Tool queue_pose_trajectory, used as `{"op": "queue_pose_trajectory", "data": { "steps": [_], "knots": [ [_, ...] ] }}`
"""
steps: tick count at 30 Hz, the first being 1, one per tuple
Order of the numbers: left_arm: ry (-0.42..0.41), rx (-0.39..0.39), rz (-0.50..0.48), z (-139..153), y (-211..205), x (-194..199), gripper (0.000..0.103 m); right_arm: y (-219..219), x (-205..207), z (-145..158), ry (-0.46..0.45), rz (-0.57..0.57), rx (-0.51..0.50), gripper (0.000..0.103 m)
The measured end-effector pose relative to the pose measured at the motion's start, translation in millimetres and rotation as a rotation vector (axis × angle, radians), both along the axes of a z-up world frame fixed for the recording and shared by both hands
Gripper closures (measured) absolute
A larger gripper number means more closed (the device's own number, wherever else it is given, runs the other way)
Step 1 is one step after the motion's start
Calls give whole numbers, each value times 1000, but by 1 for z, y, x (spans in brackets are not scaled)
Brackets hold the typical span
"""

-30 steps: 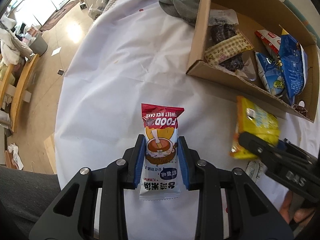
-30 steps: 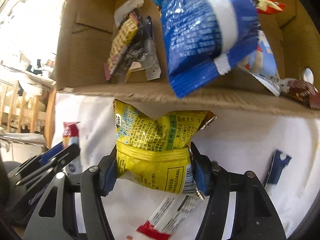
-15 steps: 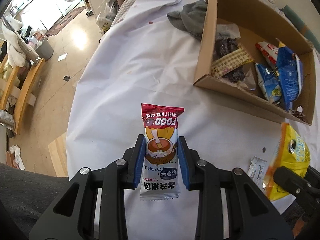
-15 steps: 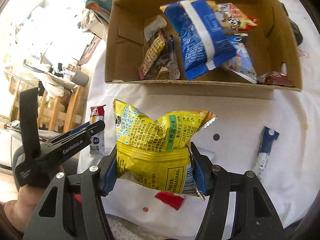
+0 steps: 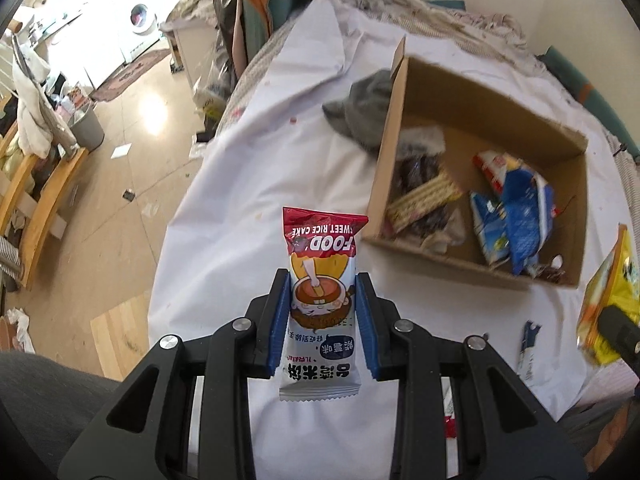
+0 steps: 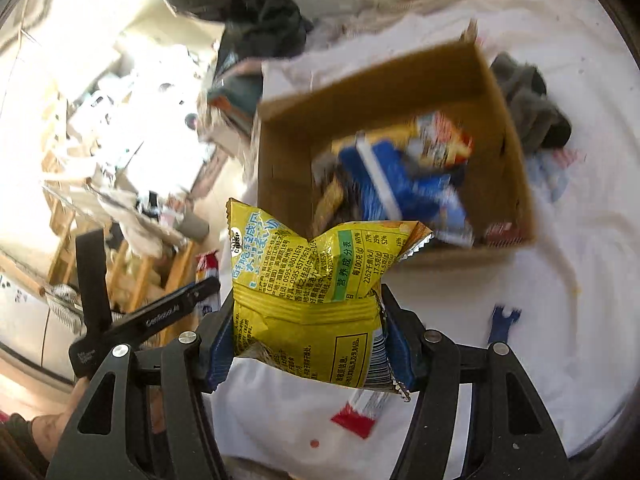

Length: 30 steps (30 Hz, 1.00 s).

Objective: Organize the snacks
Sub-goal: 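Carry the rice cake packet and yellow chip bag over the box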

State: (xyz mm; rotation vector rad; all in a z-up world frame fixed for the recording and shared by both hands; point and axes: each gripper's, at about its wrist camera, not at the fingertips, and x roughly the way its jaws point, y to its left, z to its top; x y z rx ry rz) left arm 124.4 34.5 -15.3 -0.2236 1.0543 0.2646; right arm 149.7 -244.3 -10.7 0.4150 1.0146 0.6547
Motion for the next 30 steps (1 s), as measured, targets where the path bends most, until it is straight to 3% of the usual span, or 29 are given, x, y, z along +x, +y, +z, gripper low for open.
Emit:
{"op": "queue_pose_trajectory", "data": {
  "steps": [11, 20, 23, 27, 30],
  "knots": [
    [-77, 11, -64, 36, -5, 42, 75, -40, 27, 23, -81, -186, 24, 38],
    [-98, -2, -148, 37, -24, 81, 75, -51, 66, 10, -61, -272, -48, 38],
    [-84, 7, -187, 28, -35, 94, 75, -41, 80, 6, -60, -259, -111, 38],
    [-60, 17, -219, 16, -48, 107, 75, -11, 96, -12, -59, -215, -312, 38],
    [-64, 29, -224, 11, -52, 116, 75, 2, 98, -20, -58, -192, -387, 38]
  ]
}}
